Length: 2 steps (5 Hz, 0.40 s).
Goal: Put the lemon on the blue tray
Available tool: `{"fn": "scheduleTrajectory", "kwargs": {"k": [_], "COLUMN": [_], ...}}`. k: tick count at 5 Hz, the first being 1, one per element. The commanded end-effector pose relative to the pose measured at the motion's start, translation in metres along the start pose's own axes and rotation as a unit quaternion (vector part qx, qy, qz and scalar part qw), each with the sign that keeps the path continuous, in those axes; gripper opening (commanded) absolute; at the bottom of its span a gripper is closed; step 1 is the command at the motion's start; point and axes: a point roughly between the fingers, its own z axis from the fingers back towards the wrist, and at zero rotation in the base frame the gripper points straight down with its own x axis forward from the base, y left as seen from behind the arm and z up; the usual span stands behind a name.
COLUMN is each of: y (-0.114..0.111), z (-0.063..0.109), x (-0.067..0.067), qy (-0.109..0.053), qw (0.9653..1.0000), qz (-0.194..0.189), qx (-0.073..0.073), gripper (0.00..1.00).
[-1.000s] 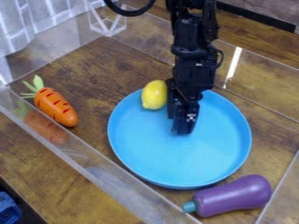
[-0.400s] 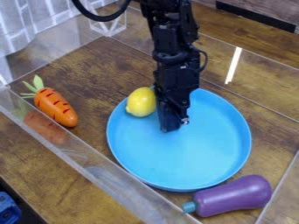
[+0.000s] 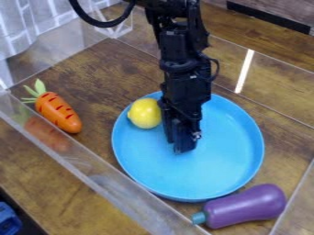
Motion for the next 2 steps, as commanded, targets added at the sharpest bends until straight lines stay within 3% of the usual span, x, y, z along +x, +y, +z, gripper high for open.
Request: {"fn": "scheduleTrajectory", "kwargs": {"k": [1,2], "y": [-0.0085,-0.0064], "z": [-0.0108,-0.0093], "x": [0.005,0.0076], "qy": [0.017,0.012], "qw": [0.9997,0.9998], "qz": [-0.01,-0.002], "qx": [-0.015,-0.014], "gripper": [1.0,1.0]}}
